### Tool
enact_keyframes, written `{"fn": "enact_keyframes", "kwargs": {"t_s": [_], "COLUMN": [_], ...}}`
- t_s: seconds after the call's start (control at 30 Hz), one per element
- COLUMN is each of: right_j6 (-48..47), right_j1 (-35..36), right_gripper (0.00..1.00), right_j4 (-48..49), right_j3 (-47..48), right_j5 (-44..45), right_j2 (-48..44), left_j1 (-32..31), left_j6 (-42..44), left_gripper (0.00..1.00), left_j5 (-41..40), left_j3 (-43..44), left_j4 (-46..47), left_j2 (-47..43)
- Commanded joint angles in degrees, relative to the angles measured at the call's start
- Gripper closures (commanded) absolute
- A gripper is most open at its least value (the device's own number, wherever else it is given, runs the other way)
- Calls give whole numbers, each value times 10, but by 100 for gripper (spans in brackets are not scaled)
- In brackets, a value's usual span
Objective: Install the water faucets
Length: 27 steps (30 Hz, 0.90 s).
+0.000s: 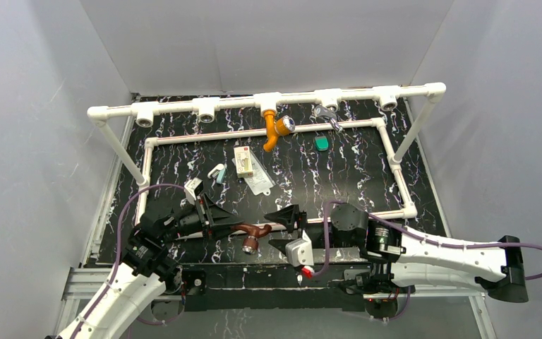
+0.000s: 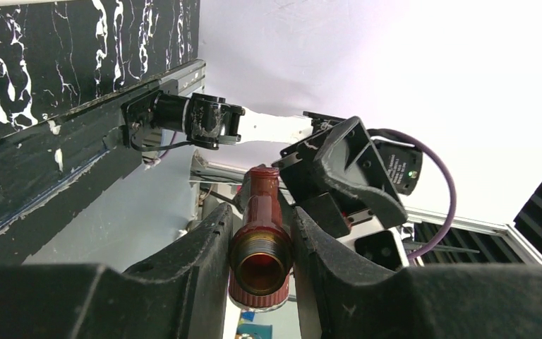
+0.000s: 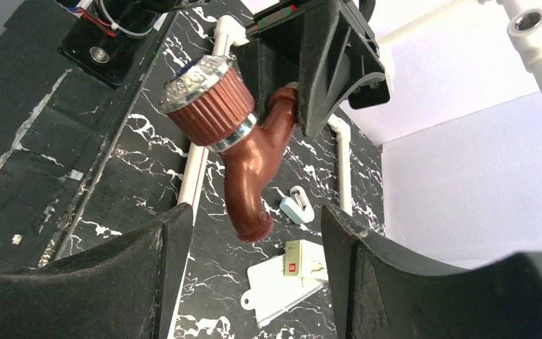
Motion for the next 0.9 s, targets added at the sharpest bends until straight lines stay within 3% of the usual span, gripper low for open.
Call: {"fn": "enact_keyframes", "kwargs": {"t_s": [0.0,0.17,0.3,0.43,0.87], "right_j6": [-69,-169,-232,-259,-247], "right_j1": [24,102,132,135,135], "right_gripper": [28,30,32,33,46], "right_j4": [99,192,272,346,395], "right_j3": [-24,-61,-88,-107,-115], "right_j5": [35,173,232,249,251], "right_j2": [6,34,54,58,87], "left_j1": [-1,-1,-1,-1,-1], "left_j6": [-33,-53,-61,-59,-57], "left_gripper": [100,100,100,100,100], "left_j5": [-6,-9,-6,-5,9], "left_j3": [17,15,17,17,16], "left_j4": [21,29,36,32,46], "left_j2": [4,0,2,1,6]}}
